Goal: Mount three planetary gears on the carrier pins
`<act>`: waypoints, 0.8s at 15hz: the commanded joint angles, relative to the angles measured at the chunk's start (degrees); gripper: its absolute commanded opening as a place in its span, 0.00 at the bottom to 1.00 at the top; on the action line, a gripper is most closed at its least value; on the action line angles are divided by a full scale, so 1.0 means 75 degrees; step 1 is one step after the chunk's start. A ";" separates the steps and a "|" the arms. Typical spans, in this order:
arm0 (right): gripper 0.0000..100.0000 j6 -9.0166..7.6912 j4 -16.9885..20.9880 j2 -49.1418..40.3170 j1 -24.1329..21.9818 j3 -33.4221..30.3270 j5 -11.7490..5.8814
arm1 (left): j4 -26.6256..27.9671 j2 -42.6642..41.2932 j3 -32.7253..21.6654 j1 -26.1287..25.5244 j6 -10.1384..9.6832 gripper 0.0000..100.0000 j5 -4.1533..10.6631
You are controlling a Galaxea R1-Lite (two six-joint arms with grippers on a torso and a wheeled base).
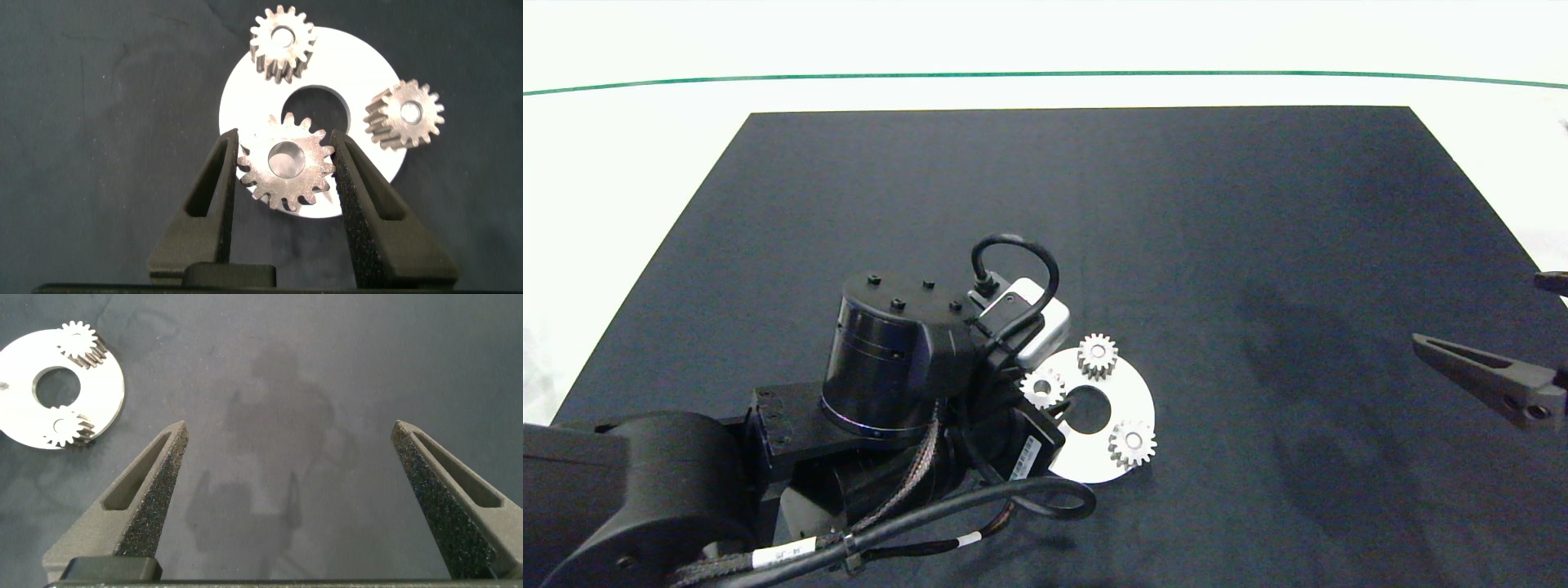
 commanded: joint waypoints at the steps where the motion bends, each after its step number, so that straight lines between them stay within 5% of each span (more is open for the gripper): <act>1: 1.00 -0.0009 -0.0002 0.0015 0.0004 -0.0014 -0.0020 | -0.0189 0.0100 0.0254 -0.0023 0.0008 0.22 0.0012; 5: 1.00 -0.0009 -0.0002 -0.0020 0.0004 -0.0014 -0.0009 | -0.0845 0.0135 0.0723 -0.0011 0.0032 0.22 0.0035; 12: 1.00 -0.0009 -0.0002 -0.0008 0.0004 -0.0014 -0.0020 | -0.0904 0.0253 0.0828 -0.0011 0.0032 0.22 0.0071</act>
